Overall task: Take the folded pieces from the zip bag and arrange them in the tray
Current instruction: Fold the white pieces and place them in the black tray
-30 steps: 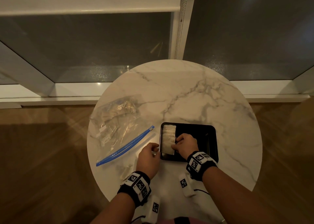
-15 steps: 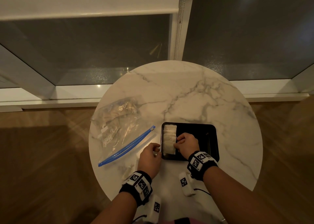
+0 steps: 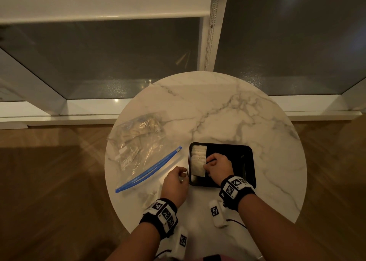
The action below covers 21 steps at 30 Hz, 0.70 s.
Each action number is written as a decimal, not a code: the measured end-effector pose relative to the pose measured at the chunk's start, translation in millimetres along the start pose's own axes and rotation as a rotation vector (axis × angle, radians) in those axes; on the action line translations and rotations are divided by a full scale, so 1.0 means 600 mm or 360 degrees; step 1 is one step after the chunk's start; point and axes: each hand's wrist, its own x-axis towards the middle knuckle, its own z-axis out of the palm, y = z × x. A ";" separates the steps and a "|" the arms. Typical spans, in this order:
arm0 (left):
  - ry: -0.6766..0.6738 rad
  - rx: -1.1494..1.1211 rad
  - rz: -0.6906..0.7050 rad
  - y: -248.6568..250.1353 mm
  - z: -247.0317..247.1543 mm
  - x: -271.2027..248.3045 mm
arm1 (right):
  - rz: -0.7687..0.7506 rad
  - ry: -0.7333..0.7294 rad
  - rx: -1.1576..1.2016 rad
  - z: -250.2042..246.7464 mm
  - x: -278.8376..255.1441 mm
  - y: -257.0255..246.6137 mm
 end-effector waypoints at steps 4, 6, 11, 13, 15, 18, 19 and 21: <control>0.0001 0.0023 0.0014 0.000 -0.001 0.001 | -0.0004 -0.0038 0.0006 0.002 0.001 -0.001; 0.0002 0.0019 0.0014 -0.001 -0.001 0.002 | -0.0006 -0.0035 -0.0004 0.002 0.002 -0.002; -0.0002 0.0004 0.0006 -0.002 -0.001 0.002 | -0.0008 0.0007 -0.0022 -0.004 0.003 -0.001; 0.0000 0.0009 0.0002 -0.003 0.000 0.001 | -0.0001 0.0018 -0.0035 -0.005 0.003 -0.001; -0.0001 0.0003 -0.0010 -0.003 0.000 0.001 | -0.0001 0.0006 -0.0050 -0.004 0.002 -0.002; -0.0003 -0.0006 -0.0016 -0.001 0.000 0.000 | -0.0009 -0.0009 -0.0059 -0.004 -0.001 -0.006; -0.0004 -0.0013 -0.0020 0.000 0.000 -0.001 | -0.0009 -0.0011 -0.0059 -0.005 -0.003 -0.006; 0.0008 -0.0029 -0.0021 0.001 -0.002 -0.004 | -0.0009 -0.0014 -0.0061 -0.008 -0.005 -0.008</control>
